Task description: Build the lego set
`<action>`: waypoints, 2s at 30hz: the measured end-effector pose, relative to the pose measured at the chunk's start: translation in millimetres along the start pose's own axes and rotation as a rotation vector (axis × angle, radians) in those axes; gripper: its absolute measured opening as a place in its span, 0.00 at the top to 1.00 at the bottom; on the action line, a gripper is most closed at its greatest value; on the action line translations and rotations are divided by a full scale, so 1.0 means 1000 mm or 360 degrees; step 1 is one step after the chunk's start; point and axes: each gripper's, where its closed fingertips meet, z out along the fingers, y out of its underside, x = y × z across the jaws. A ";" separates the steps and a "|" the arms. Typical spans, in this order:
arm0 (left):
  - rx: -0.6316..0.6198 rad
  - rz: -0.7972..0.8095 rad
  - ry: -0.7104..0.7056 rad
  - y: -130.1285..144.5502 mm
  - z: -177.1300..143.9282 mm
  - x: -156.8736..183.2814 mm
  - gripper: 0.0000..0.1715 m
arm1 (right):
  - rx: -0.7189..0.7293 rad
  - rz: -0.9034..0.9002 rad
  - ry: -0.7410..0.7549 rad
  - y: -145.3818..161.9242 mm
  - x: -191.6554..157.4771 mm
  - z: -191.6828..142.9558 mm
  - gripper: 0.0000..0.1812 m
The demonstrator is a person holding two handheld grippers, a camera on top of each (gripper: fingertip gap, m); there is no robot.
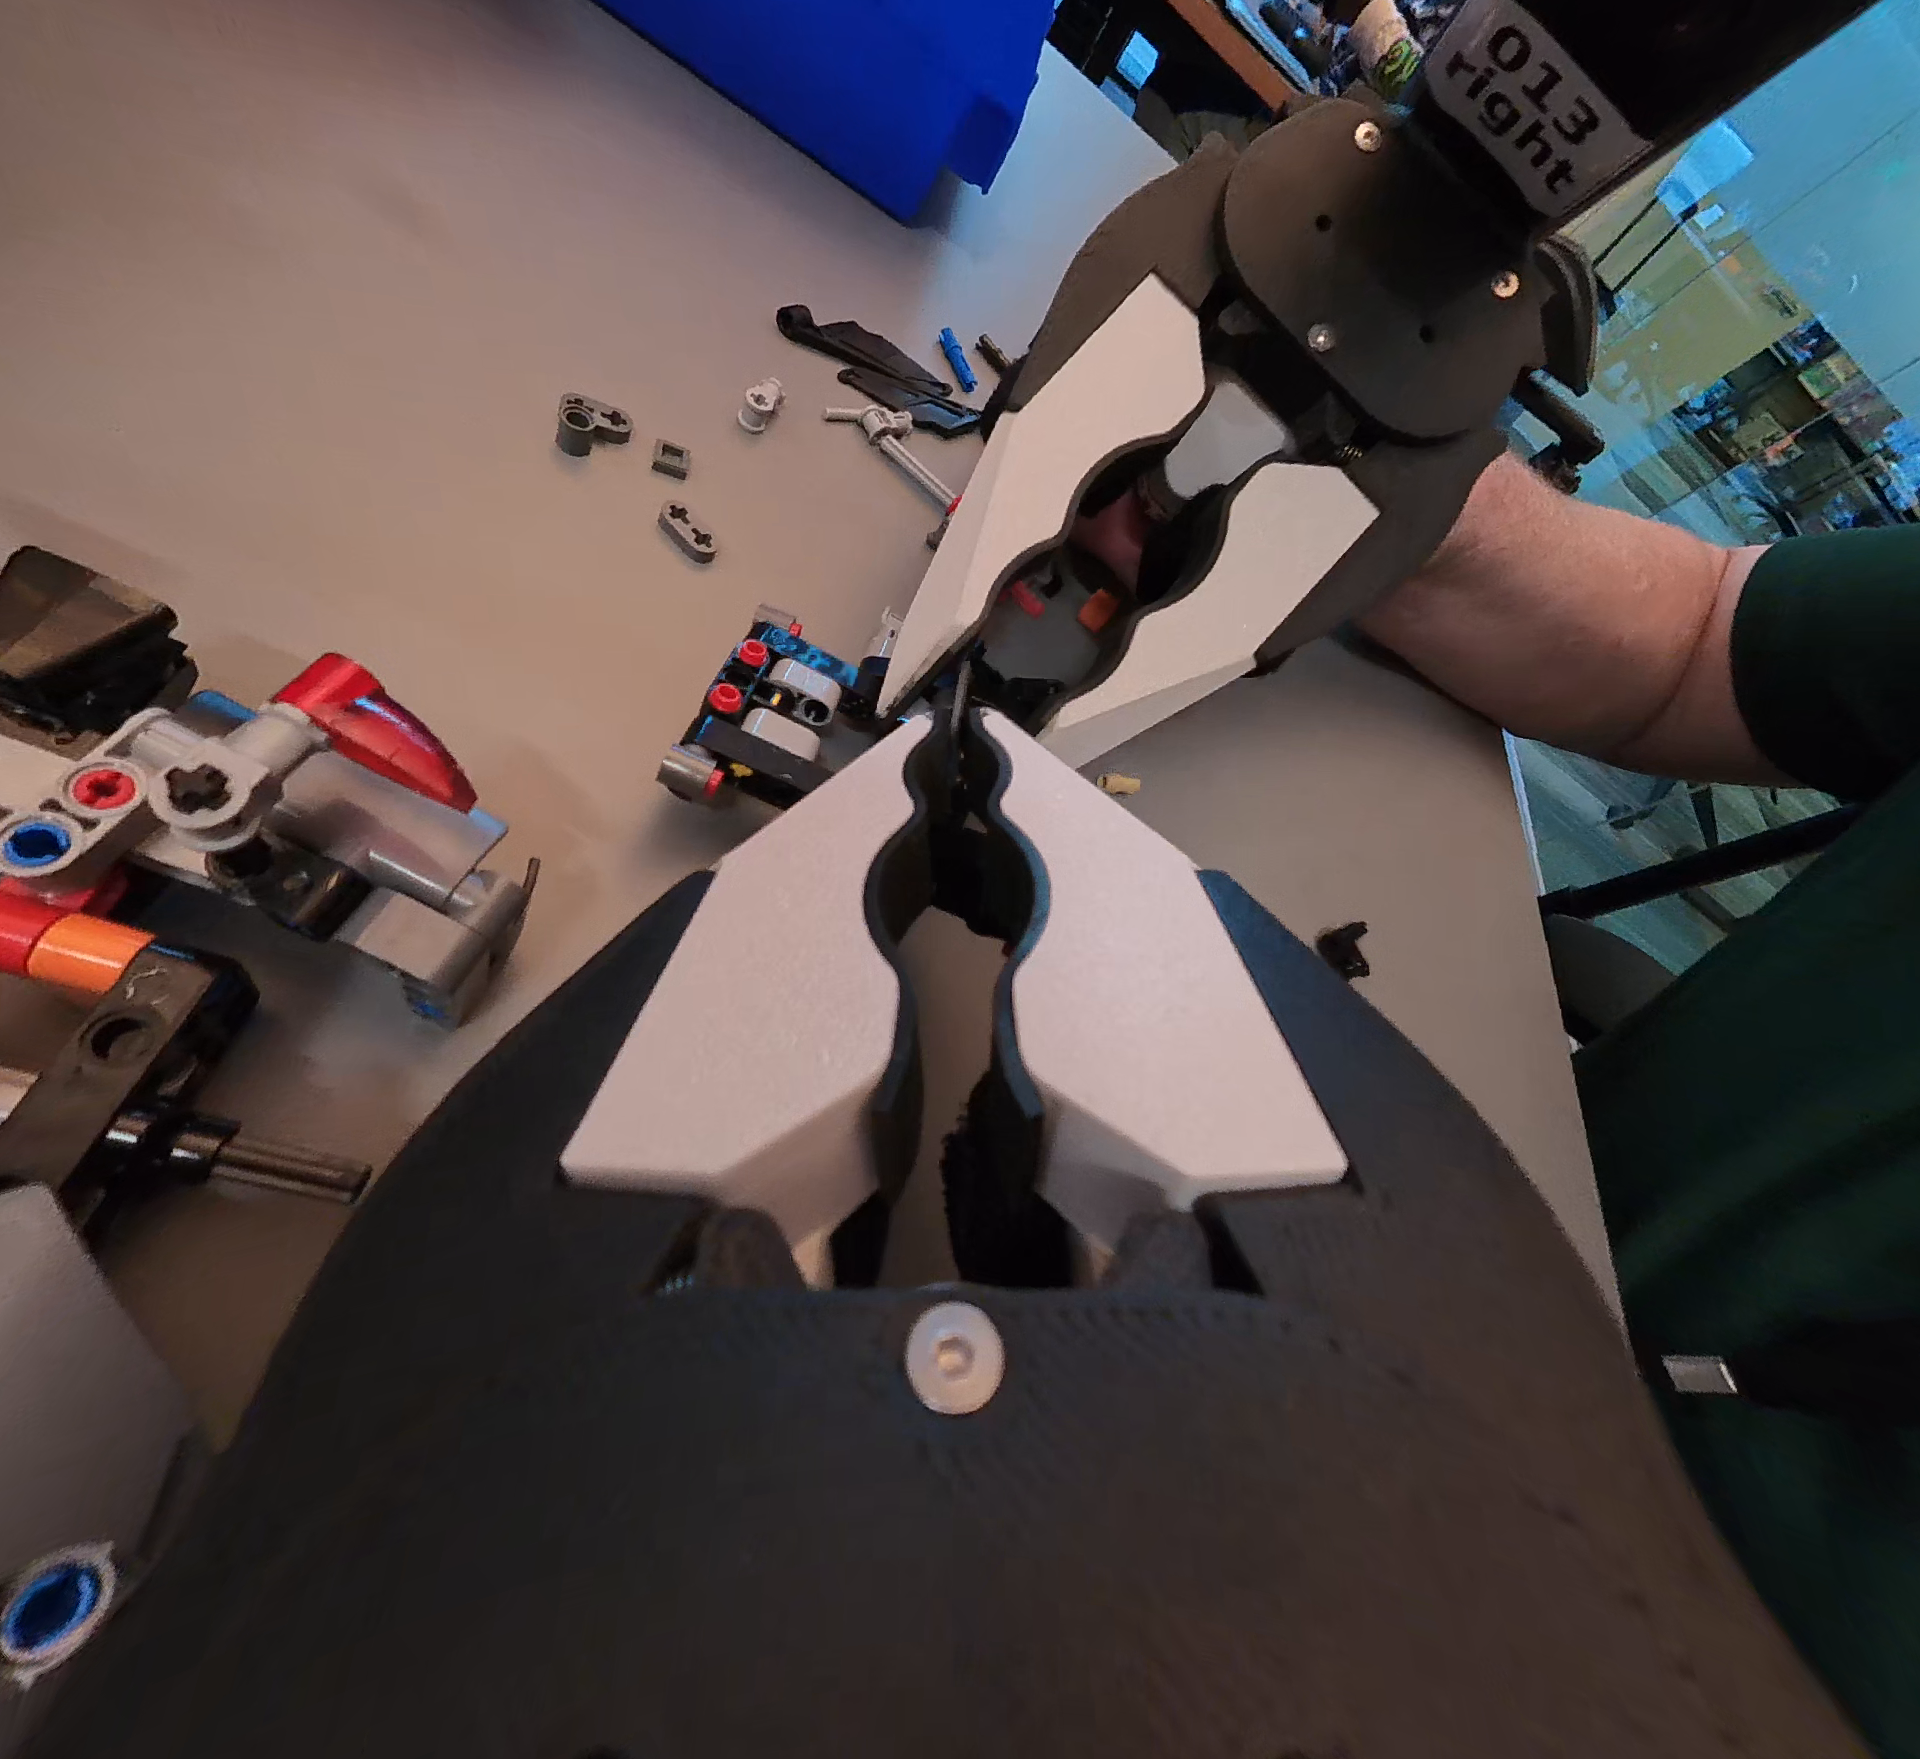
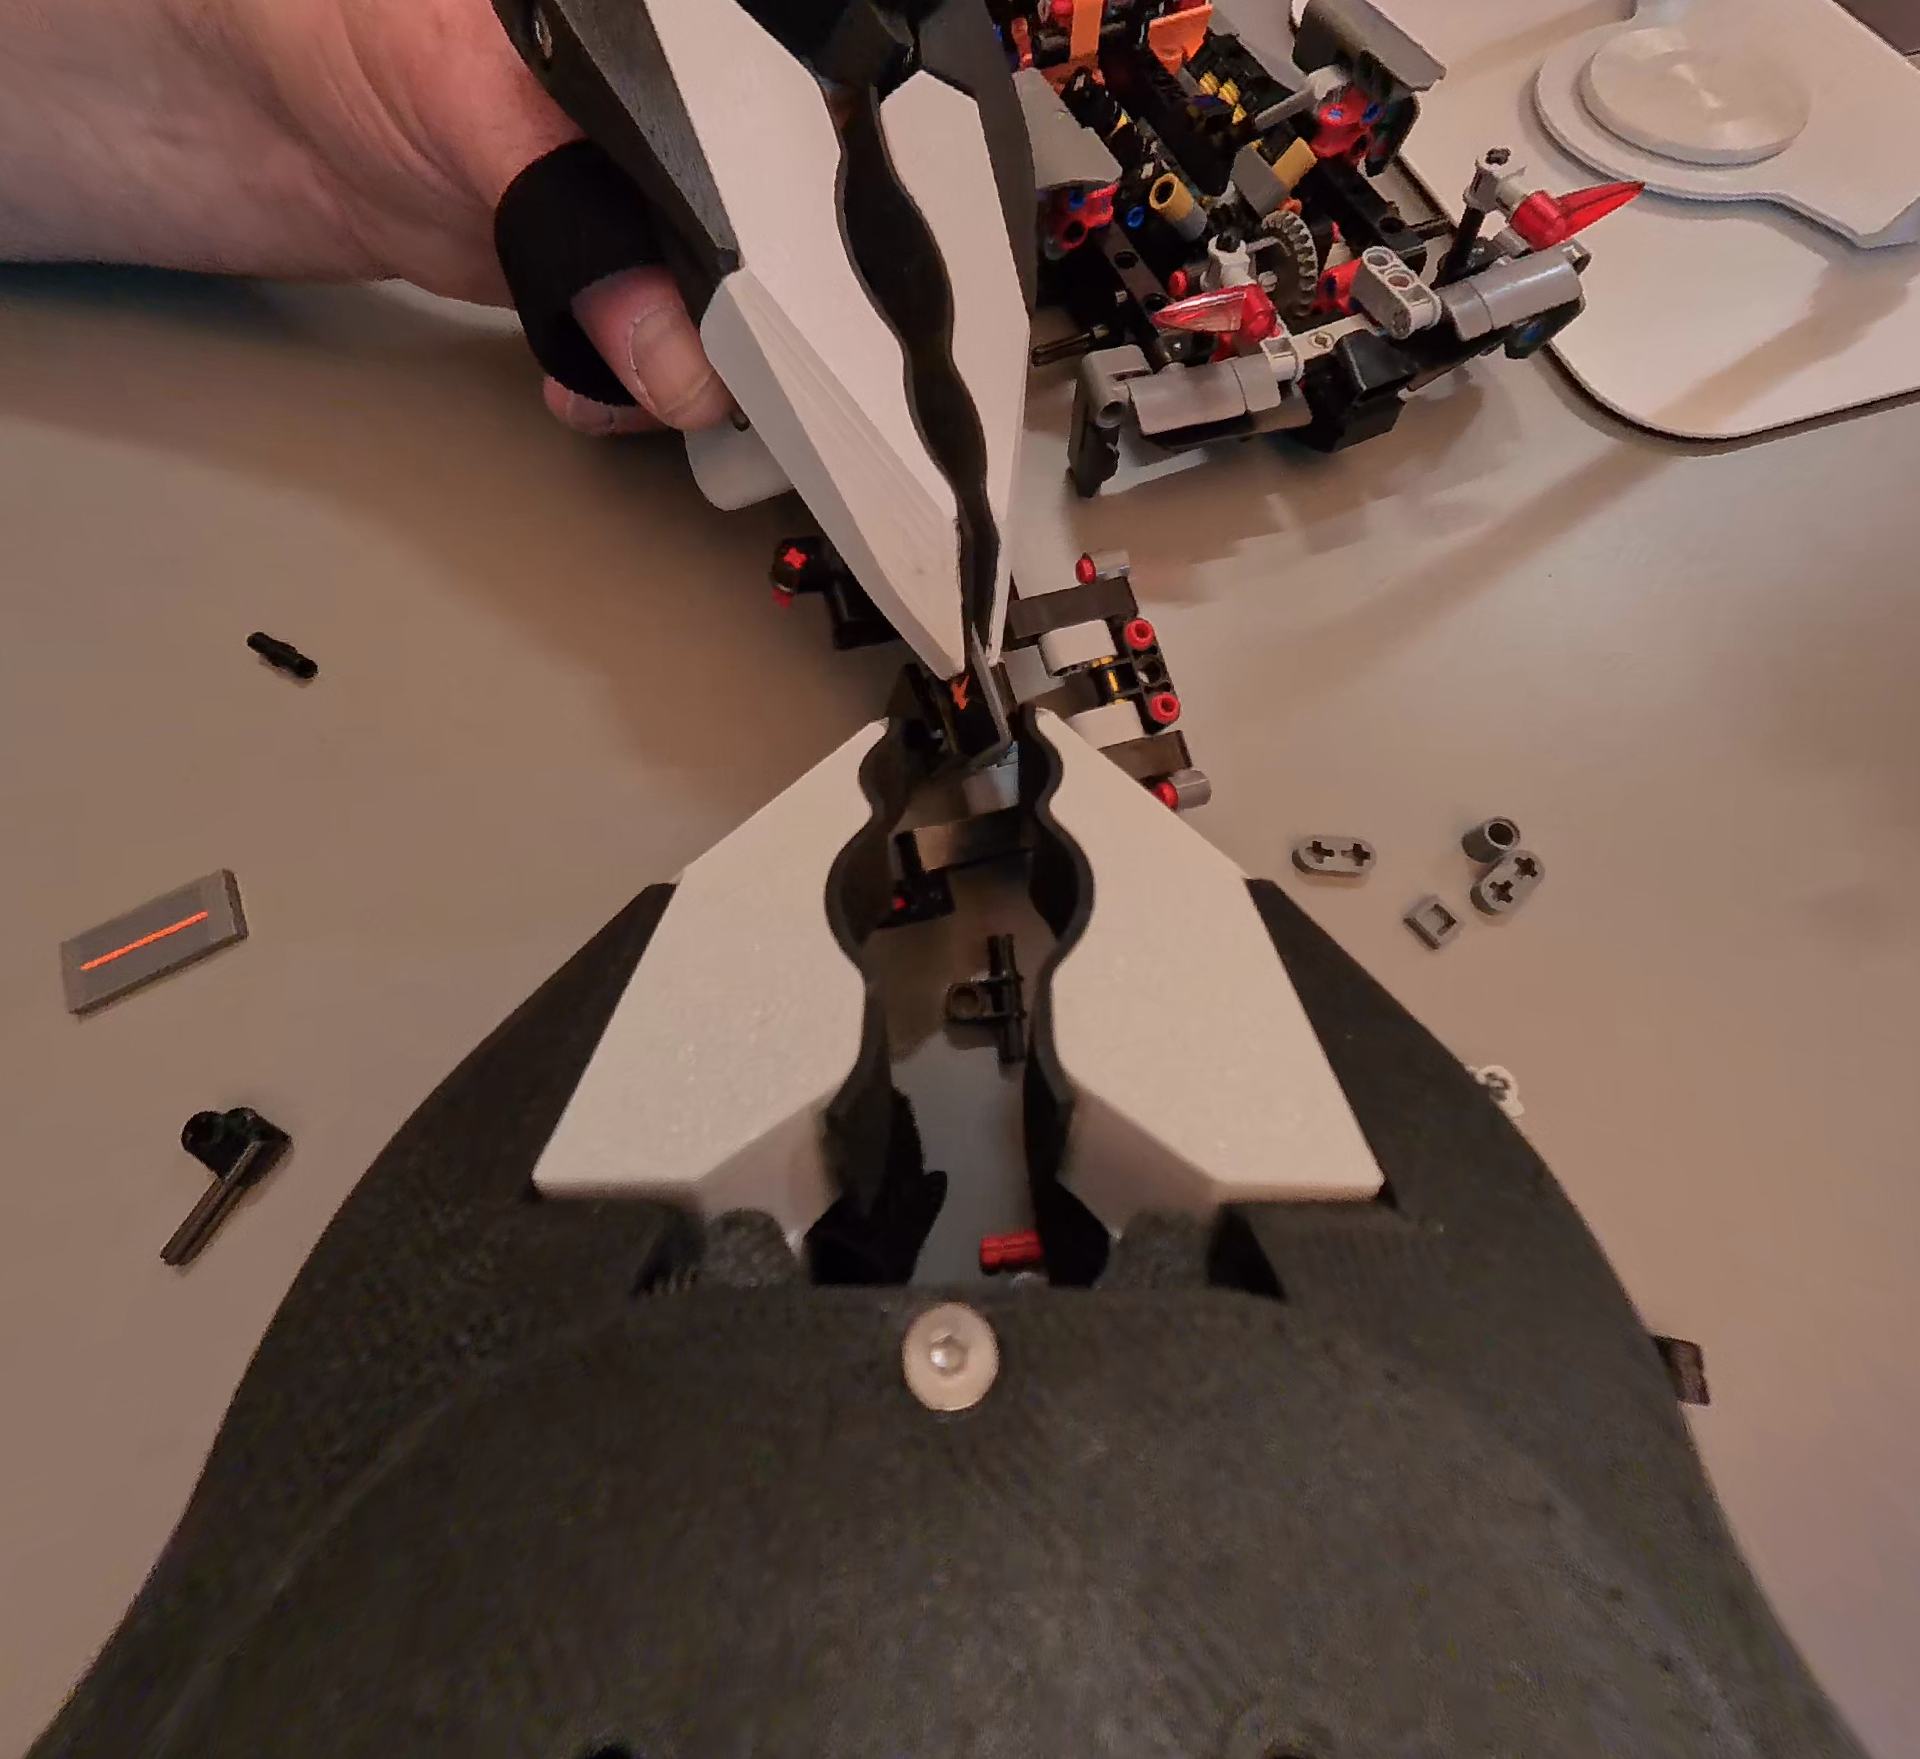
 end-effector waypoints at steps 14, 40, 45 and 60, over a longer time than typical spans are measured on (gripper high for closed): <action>0.0103 -0.0044 0.0064 -0.009 -0.003 0.004 1.00 | 0.0101 0.0003 0.0003 -0.010 0.001 -0.006 0.92; 0.0257 -0.0093 0.0132 -0.023 -0.008 0.008 1.00 | 0.0164 0.0019 0.0038 -0.016 0.004 -0.009 0.87; 0.0250 -0.0083 0.0137 -0.022 -0.008 0.009 1.00 | 0.0171 0.0033 0.0004 -0.016 0.003 -0.010 0.88; 0.0195 -0.0061 0.0173 -0.018 -0.005 0.013 1.00 | 0.0158 0.0038 -0.0072 -0.013 -0.002 -0.011 0.89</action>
